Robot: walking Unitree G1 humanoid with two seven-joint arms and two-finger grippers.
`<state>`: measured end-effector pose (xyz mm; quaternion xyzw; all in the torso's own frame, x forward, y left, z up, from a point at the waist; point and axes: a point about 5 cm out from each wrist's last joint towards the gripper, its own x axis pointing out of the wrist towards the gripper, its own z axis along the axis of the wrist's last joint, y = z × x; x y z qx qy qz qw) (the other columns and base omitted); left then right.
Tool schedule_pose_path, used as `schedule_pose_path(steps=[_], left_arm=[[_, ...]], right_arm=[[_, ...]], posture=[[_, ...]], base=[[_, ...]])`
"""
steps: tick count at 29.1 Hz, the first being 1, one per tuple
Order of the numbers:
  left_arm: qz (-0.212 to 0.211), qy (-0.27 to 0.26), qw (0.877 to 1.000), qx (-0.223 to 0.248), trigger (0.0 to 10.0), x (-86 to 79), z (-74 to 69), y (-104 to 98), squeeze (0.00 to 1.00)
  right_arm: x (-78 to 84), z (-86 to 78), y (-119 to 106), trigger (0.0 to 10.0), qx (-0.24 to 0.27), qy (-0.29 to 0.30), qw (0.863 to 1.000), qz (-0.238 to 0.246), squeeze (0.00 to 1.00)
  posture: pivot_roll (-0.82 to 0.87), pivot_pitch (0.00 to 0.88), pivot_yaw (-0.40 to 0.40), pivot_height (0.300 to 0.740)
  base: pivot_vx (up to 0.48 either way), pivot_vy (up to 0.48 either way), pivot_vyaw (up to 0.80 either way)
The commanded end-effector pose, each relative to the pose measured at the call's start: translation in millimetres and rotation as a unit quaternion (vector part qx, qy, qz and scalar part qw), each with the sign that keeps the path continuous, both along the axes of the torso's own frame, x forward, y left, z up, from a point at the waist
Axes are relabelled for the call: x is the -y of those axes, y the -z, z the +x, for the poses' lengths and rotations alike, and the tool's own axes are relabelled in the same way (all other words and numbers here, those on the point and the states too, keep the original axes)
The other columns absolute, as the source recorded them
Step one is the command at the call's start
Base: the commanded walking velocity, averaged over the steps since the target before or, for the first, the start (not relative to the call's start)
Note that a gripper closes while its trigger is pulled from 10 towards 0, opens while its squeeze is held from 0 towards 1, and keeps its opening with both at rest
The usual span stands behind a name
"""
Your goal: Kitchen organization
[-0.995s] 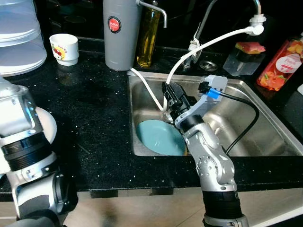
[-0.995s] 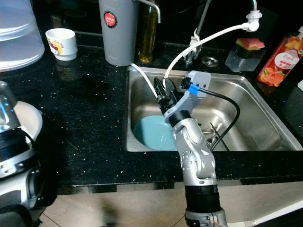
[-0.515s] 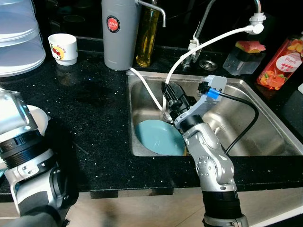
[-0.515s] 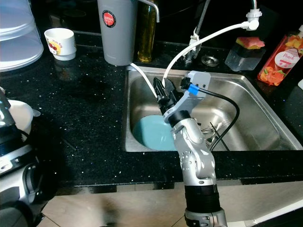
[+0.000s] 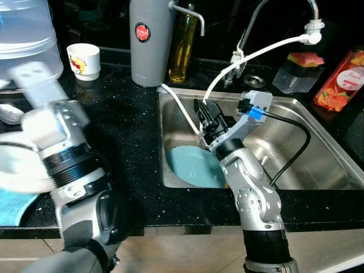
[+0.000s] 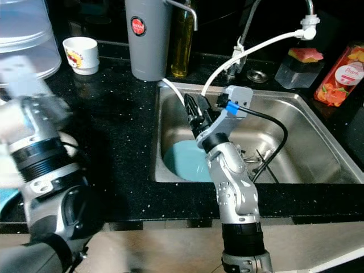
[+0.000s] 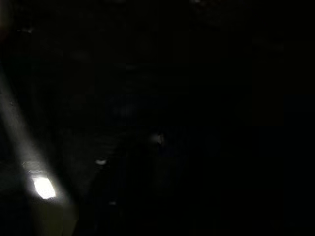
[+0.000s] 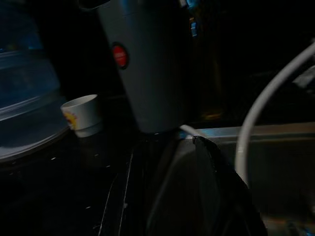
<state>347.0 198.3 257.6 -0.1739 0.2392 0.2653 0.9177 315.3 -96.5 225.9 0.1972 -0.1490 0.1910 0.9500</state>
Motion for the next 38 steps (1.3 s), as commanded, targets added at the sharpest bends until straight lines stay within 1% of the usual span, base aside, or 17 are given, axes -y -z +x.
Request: schedule_pose_path(steps=[1, 9, 14, 16, 17, 18, 19, 22, 23, 24, 31, 32, 33, 34, 35, 36, 38], left_arm=[[-0.063, 0.106, 0.992, -0.022, 10.0, 23.8, 12.2, 17, 0.0], [-0.118, 0.187, 0.975, 0.002, 10.0, 43.0, 25.5, 7, 0.0], [-0.106, 0.222, 0.969, 0.024, 10.0, 52.2, 28.9, 1, 0.0], [-0.031, 0.248, 0.964, 0.096, 10.0, 52.9, 32.7, -18, 0.0], [-0.031, 0.248, 0.964, 0.096, 10.0, 52.9, 32.7, -18, 0.0], [0.035, 0.269, 0.945, 0.183, 10.0, 55.3, 31.9, -39, 0.0], [0.044, 0.272, 0.94, 0.2, 10.0, 55.7, 31.1, -43, 0.0], [0.201, 0.241, 0.914, 0.257, 10.0, 49.3, 25.2, -61, 0.0], [0.201, 0.241, 0.914, 0.257, 10.0, 49.3, 25.2, -61, 0.0], [0.25, 0.24, 0.9, 0.266, 10.0, 50.3, 22.3, -63, 0.0], [0.32, 0.271, 0.853, 0.311, 10.0, 60.7, 8.2, -66, 0.0], [0.345, 0.267, 0.838, 0.329, 10.0, 60.7, 5.5, -70, 0.0], [0.345, 0.267, 0.838, 0.329, 10.0, 60.7, 5.5, -70, 0.0], [0.405, 0.256, 0.8, 0.361, 10.0, 60.1, -0.9, -78, 0.0], [0.405, 0.256, 0.8, 0.361, 10.0, 60.1, -0.9, -78, 0.0], [0.426, 0.254, 0.779, 0.383, 10.0, 59.0, -4.8, -79, 0.0], [0.441, 0.249, 0.769, 0.389, 10.0, 54.8, -6.0, -79, 0.0]], right_arm=[[1.0, 1.6, 3, 10.0, -0.004, 0.003, 1.0, -0.005, 0.0], [1.2, 1.8, 2, 10.0, -0.002, 0.005, 1.0, -0.005, 0.0], [1.6, 1.7, 1, 10.0, -0.001, 0.006, 1.0, -0.006, 0.0], [1.9, 1.9, 1, 10.0, 0.0, 0.005, 1.0, -0.006, 0.0], [1.9, 1.9, 1, 10.0, 0.0, 0.005, 1.0, -0.006, 0.0], [2.2, 2.1, 1, 10.0, 0.001, 0.005, 1.0, -0.006, 0.0], [2.2, 2.1, 1, 10.0, 0.001, 0.005, 1.0, -0.006, 0.0], [1.9, 2.5, 0, 10.0, 0.002, 0.006, 1.0, -0.006, 0.0], [1.9, 2.5, 0, 10.0, 0.002, 0.006, 1.0, -0.006, 0.0], [1.7, 2.8, 0, 10.0, 0.003, 0.009, 1.0, -0.004, 0.0], [4.5, 4.8, -4, 10.0, 0.009, 0.029, 1.0, 0.008, 0.0], [5.4, 4.8, -5, 10.0, 0.011, 0.032, 0.999, 0.008, 0.0], [5.4, 4.8, -5, 10.0, 0.011, 0.032, 0.999, 0.008, 0.0], [8.6, 5.4, -7, 10.0, 0.015, 0.044, 0.999, 0.01, 0.0], [8.6, 5.4, -7, 10.0, 0.015, 0.044, 0.999, 0.01, 0.0], [11.4, 6.2, -9, 10.0, 0.017, 0.055, 0.998, 0.011, 0.0], [13.1, 6.8, -10, 10.0, 0.019, 0.064, 0.998, 0.011, 0.0]], posture=[[0.34, 0.031, -0.102, 0.74], [0.34, 0.026, -0.1, 0.74], [0.34, 0.026, -0.1, 0.74], [0.33, 0.018, -0.103, 0.74], [0.33, 0.018, -0.103, 0.74], [0.33, 0.017, -0.104, 0.74], [0.33, 0.017, -0.104, 0.74], [0.34, 0.014, -0.101, 0.74], [0.34, 0.014, -0.101, 0.74], [0.34, 0.013, -0.101, 0.74], [0.36, 0.017, -0.102, 0.74], [0.36, 0.02, -0.103, 0.74], [0.36, 0.02, -0.103, 0.74], [0.36, 0.022, -0.104, 0.74], [0.36, 0.022, -0.104, 0.74], [0.36, 0.023, -0.104, 0.74], [0.36, 0.023, -0.104, 0.74]], base=[[0.0, 0.0, 0.0], [0.0, 0.0, 0.0], [0.0, 0.0, 0.0], [0.0, 0.0, 0.0], [0.0, 0.0, 0.0], [0.0, 0.0, 0.0], [0.0, 0.0, 0.0], [0.0, 0.0, 0.0], [0.0, 0.0, 0.0], [0.0, 0.0, 0.0], [0.0, 0.0, 0.0], [0.0, 0.0, 0.0], [0.0, 0.0, 0.0], [0.0, 0.0, 0.0], [0.0, 0.0, 0.0], [0.0, 0.0, 0.0], [0.0, 0.0, 0.0]])
